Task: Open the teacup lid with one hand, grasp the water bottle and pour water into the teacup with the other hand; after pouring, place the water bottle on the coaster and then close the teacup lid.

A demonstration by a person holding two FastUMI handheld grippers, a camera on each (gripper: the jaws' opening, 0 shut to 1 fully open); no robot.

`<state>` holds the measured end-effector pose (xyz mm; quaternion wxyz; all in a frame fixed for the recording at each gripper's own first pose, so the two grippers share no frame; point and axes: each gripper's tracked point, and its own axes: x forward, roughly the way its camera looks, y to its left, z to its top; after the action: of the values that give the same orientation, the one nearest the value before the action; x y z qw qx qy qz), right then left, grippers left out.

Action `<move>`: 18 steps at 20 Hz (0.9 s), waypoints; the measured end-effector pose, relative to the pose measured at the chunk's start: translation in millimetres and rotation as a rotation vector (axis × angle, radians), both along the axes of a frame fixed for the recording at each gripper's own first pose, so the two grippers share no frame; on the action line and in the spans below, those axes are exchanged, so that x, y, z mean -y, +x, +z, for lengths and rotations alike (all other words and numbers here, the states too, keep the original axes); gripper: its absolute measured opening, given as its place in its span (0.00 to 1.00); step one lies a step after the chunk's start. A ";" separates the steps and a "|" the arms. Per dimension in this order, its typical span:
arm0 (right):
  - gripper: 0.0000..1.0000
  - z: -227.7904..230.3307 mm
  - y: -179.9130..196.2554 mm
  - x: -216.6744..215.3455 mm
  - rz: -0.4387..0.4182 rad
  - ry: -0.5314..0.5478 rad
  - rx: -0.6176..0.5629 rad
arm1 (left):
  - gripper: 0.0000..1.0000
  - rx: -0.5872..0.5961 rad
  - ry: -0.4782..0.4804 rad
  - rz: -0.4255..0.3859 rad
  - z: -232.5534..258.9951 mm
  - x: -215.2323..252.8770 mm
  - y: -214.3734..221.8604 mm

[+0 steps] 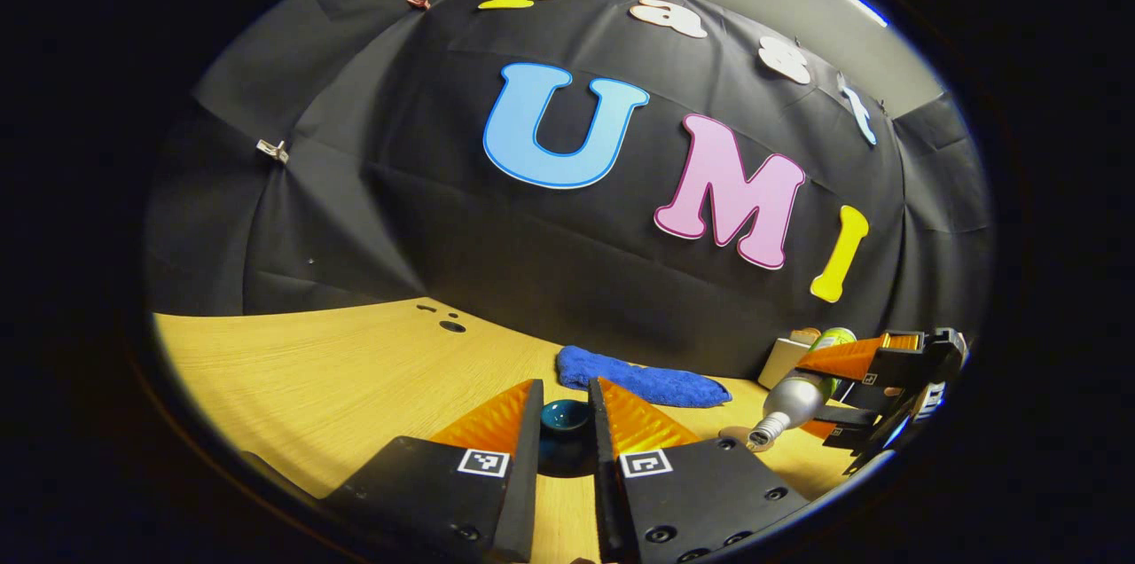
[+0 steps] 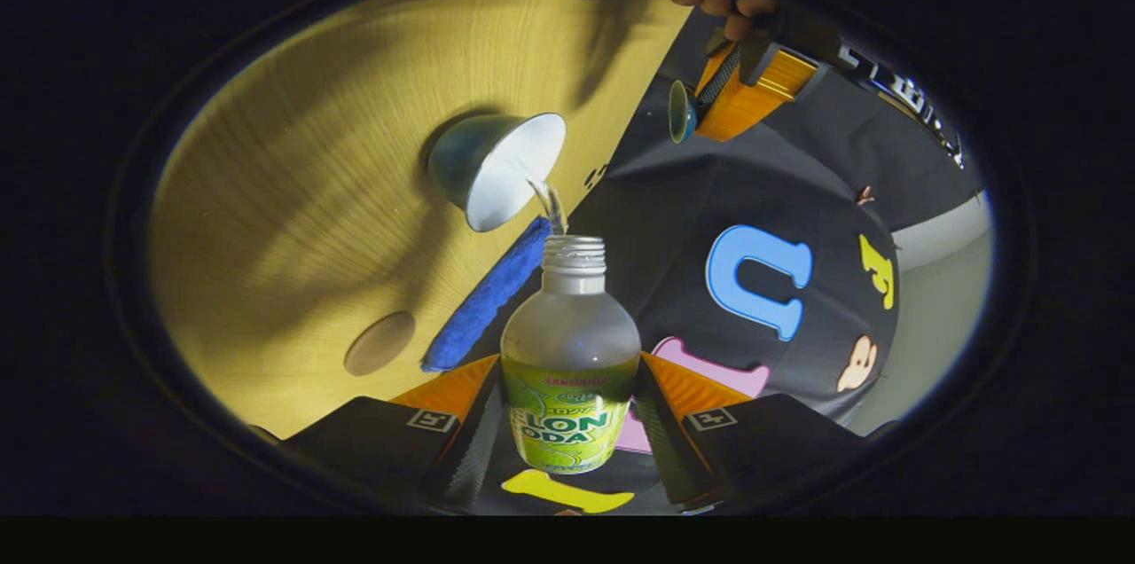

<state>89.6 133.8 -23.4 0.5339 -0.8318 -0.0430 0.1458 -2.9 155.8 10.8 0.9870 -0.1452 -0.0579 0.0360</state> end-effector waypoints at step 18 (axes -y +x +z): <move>0.78 48.6 1.2 -17.1 0.159 -0.223 0.199 | 0.31 0.013 -0.022 -0.001 2.1 -3.1 -2.5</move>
<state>90.7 150.9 25.2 0.4182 -0.8902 -0.1449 0.1083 -5.4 158.9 12.9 0.9850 -0.1565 -0.0640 0.0352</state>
